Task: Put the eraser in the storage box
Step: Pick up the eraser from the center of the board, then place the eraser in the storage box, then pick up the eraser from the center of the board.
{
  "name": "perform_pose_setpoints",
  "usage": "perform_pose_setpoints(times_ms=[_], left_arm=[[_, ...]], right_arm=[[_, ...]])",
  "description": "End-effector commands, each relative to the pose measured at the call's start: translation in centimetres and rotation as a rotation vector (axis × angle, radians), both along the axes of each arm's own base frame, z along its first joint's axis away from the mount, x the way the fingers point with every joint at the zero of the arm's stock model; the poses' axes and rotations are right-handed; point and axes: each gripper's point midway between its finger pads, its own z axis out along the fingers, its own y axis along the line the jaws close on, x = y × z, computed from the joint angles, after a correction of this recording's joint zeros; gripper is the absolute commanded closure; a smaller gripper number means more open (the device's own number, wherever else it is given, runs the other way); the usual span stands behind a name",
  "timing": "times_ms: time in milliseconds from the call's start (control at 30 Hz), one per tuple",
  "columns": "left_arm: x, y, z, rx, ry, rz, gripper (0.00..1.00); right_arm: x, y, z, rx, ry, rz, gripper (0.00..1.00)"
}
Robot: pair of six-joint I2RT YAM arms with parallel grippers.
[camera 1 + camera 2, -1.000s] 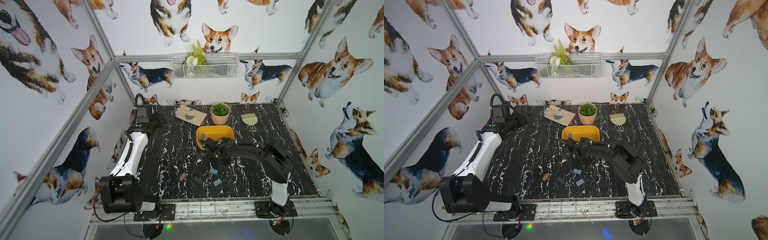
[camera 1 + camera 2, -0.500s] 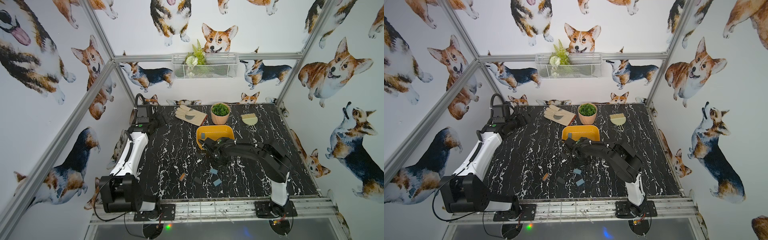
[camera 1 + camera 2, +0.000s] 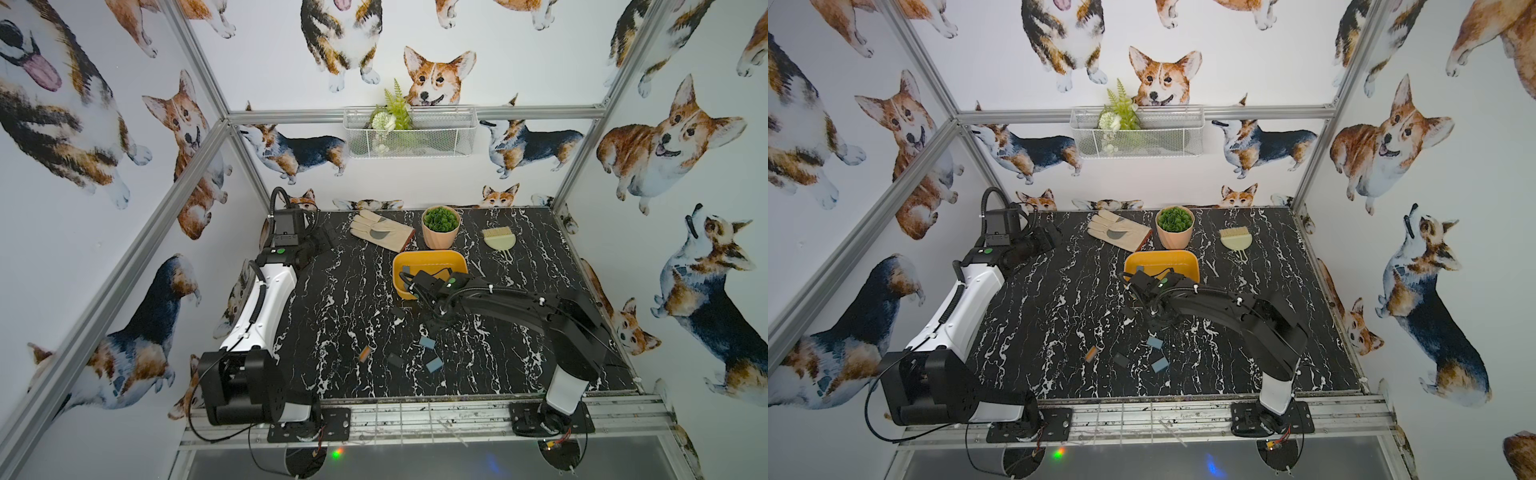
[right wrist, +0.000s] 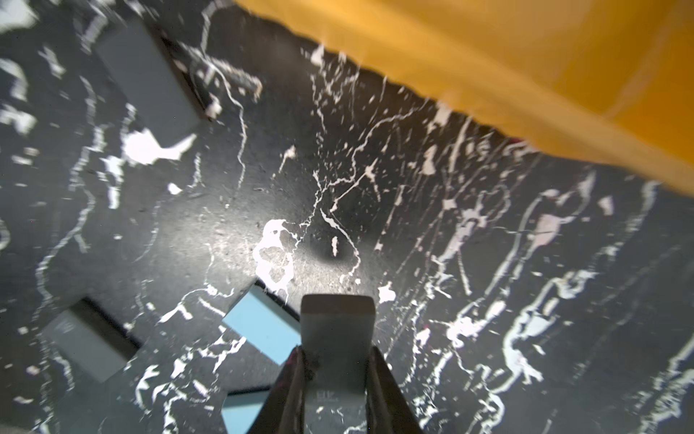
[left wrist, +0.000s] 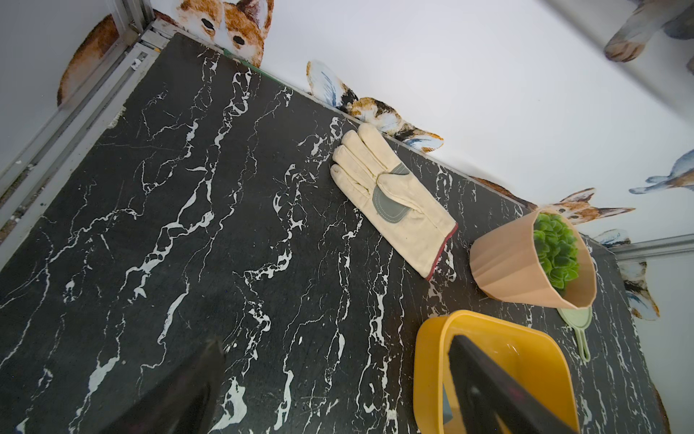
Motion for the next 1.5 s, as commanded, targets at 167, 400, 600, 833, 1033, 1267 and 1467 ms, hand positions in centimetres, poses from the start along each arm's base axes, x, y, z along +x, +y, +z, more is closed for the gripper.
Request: perform_pose_setpoints(times_ms=[167, 400, 600, 833, 1033, 1267, 1467], left_arm=[[0.7, -0.3, 1.4, -0.010, -0.041, -0.021, 0.04], [2.0, -0.9, 2.5, -0.033, -0.066, -0.045, 0.04], [3.5, -1.2, 2.3, -0.052, -0.058, -0.051, 0.04], [4.8, -1.4, 1.3, -0.072, -0.031, -0.050, 0.04], [5.3, -1.5, 1.0, -0.077, -0.022, -0.049, 0.04], [5.4, -1.4, 1.2, -0.062, -0.017, -0.052, 0.04], [5.1, -1.4, 1.2, -0.051, -0.014, -0.059, 0.04]], right_arm=[[5.9, 0.5, 7.0, 0.103, -0.101, -0.026, 0.70], [10.4, 3.5, 6.5, 0.137, -0.087, 0.009, 0.70], [13.1, 5.4, 4.0, 0.145, -0.060, 0.021, 0.70], [15.1, 5.7, 2.5, 0.149, -0.055, 0.017, 0.68], [16.7, 4.1, 1.0, 0.126, -0.055, -0.018, 0.47], [17.6, 3.5, 0.3, 0.140, -0.052, -0.052, 0.39], [13.6, 4.5, 1.9, 0.104, -0.113, 0.076, 0.30]])
